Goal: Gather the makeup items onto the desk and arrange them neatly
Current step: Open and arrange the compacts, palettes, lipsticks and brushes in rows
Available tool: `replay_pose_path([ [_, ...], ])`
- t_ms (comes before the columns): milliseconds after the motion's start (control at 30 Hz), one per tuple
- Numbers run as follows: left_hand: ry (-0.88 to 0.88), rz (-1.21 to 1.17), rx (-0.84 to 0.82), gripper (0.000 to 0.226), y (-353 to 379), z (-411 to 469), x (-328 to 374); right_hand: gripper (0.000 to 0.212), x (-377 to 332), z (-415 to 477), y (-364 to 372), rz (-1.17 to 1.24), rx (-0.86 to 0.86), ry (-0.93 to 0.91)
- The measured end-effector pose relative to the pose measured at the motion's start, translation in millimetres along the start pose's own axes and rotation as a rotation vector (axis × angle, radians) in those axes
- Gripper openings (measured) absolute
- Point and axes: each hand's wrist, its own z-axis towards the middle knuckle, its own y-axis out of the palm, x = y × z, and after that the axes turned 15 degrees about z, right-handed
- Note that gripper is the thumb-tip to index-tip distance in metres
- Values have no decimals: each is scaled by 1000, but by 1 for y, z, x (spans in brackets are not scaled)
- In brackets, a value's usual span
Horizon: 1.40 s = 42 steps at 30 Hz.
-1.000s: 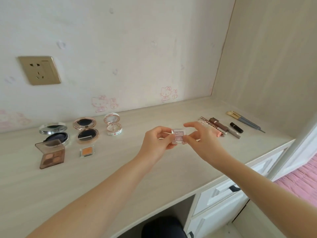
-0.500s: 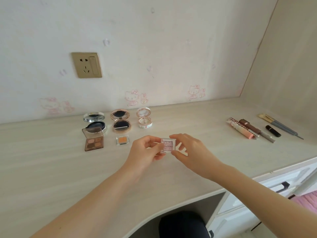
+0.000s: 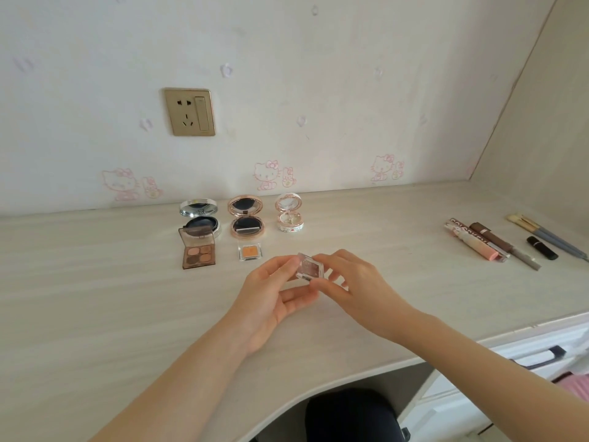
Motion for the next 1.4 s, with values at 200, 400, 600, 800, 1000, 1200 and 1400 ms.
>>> replay_pose_path([
  [200,-46,-178,-46,31,-2,0,3,39,-2,2,0,20,-25,-21],
  [400,-36,-202,-51,31,-9,3,2,37,-8,6,1,75,-83,0],
  [600,23,-165,-40,39,-10,4,0,54,-18,6,5,129,-73,123],
  [800,103,-110,36,53,-10,3,-1,38,-28,12,5,448,91,395],
  [1000,241,237,132,46,-6,0,-3,33,-35,15,-2,768,80,616],
  [1200,365,440,154,48,-3,-3,-4,39,-29,18,-2,832,16,608],
  [1400,268,424,149,46,-8,0,-6,32,-26,16,-4,836,50,550],
])
